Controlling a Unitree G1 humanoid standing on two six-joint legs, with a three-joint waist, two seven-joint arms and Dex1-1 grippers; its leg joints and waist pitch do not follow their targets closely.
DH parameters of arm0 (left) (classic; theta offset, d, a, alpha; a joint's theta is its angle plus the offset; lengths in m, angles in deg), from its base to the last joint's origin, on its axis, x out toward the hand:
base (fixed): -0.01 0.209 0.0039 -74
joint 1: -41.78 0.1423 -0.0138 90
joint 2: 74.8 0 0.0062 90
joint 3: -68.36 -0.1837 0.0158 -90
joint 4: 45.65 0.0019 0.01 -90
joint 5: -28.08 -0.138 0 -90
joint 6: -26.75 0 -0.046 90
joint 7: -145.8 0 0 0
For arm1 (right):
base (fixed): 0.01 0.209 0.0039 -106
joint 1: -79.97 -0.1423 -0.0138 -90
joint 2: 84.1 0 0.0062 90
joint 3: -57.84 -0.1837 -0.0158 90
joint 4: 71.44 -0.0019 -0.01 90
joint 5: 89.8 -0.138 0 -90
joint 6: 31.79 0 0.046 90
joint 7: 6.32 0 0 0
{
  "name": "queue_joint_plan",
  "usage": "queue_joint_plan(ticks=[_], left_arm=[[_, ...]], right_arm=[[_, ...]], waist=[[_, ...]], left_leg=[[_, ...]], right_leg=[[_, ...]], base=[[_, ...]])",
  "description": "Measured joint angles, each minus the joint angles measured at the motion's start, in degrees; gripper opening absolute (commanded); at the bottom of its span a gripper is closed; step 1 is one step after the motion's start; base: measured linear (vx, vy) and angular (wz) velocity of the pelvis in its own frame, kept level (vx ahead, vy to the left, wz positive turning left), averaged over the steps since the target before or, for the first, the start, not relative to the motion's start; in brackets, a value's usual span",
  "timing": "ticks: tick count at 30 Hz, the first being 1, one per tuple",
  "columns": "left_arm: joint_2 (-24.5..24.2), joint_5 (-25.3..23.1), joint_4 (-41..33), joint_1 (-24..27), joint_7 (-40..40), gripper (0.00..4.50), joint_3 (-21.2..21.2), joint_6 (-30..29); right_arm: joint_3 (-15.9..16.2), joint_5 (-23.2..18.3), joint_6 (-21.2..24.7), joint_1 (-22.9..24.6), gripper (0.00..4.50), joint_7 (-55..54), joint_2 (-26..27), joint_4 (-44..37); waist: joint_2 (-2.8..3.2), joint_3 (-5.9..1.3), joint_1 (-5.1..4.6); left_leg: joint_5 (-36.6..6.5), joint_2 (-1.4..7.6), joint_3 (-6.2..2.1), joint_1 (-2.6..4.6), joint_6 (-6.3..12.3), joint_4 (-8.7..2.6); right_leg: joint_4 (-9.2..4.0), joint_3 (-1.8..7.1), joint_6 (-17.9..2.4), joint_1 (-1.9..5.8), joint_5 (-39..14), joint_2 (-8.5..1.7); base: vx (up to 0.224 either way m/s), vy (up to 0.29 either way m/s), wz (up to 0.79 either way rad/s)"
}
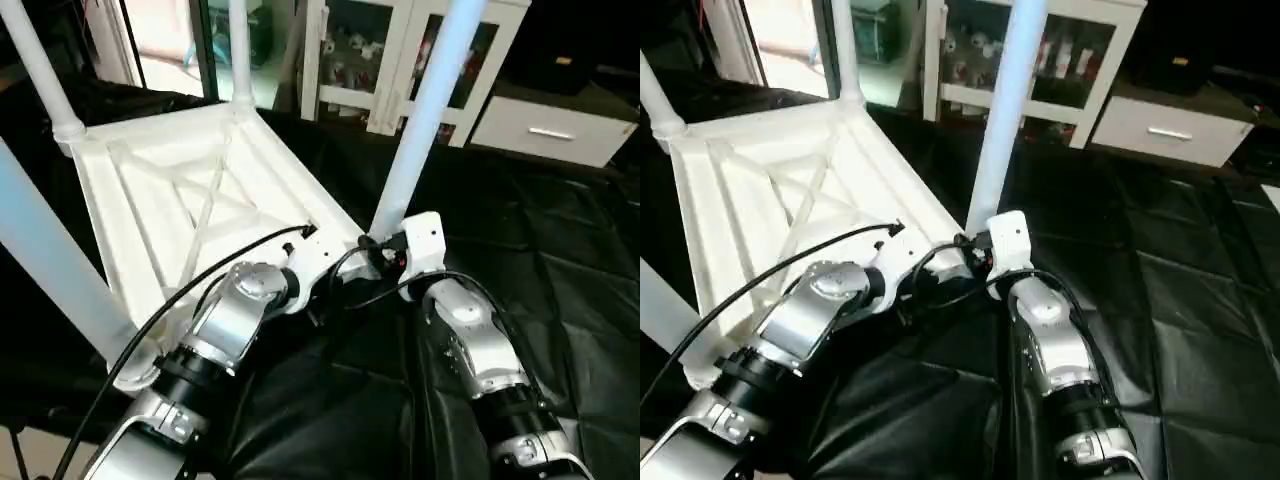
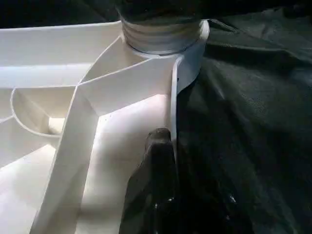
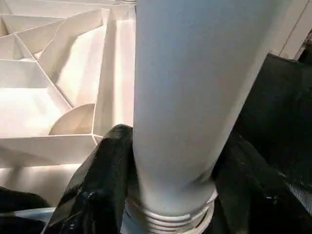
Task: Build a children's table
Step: Rotate leg to tighten
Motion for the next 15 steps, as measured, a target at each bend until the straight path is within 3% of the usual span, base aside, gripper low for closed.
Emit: queue_joint_plan(ticks=[4, 5, 6, 8, 11, 15], left_arm=[[-0.1, 0.1, -0.4, 0.1, -0.3, 0.00, -0.3, 0.2], [-0.3, 0.1, -0.6, 0.3, -0.4, 0.00, -0.5, 0.6], [-1.0, 0.1, -1.3, 0.8, -0.9, 0.00, -0.8, 1.4], [-2.1, 0.2, -2.2, 1.3, -1.8, 0.00, -0.9, 2.1], [-4.5, 0.6, -4.7, 3.2, -4.4, 0.00, -0.8, 3.9], [-8.0, 2.0, -7.1, 5.4, -8.4, 0.00, -0.2, 6.4]], right_arm=[[-0.5, -0.8, -0.6, 1.0, 2.07, 1.4, -0.5, -0.9], [-0.9, -1.7, -0.7, 1.3, 2.63, 2.1, -0.5, -1.1], [-1.4, -2.6, -0.6, 1.6, 2.76, 3.8, -0.6, -1.6], [-1.9, -4.4, -0.6, 2.3, 2.76, 6.9, -0.9, -2.3], [-1.8, -6.2, -0.5, 3.7, 3.11, 12.3, -2.7, -4.0], [-0.2, -7.2, -0.1, 4.6, 3.31, 19.4, -6.5, -5.6]], waist=[[0.01, 0.00, 0.63], [0.00, 0.00, 0.73], [0.01, 0.00, 0.78], [0.00, 0.00, 0.79], [0.05, 0.00, 0.75], [0.11, 0.01, 0.65]], left_leg=[[0.0, 0.00, 0.00, 0.10, 0.02, -0.42], [0.0, 0.00, 0.00, 0.12, 0.02, -0.50], [0.0, 0.00, 0.00, 0.15, 0.01, -0.63], [0.1, 0.00, 0.00, 0.20, 0.00, -0.83], [0.2, 0.14, 0.00, 0.24, 0.25, -0.97], [0.2, 0.29, 0.01, 0.23, 0.25, -1.05]], right_leg=[[0.02, -0.03, -0.1, -0.02, 0.1, 0.00], [0.03, -0.05, -0.1, -0.03, 0.1, 0.00], [0.03, -0.06, -0.1, -0.04, 0.1, 0.00], [0.03, -0.09, 0.0, -0.07, 0.0, 0.00], [0.09, -0.21, 0.1, -0.12, -0.1, 0.08], [0.12, -0.31, 0.0, -0.16, -0.2, 0.17]], base=[[0.000, 0.000, 0.00], [0.000, 0.000, 0.00], [0.000, 0.000, 0.00], [0.000, 0.000, 0.00], [0.000, 0.000, 0.00], [0.000, 0.000, 0.00]])
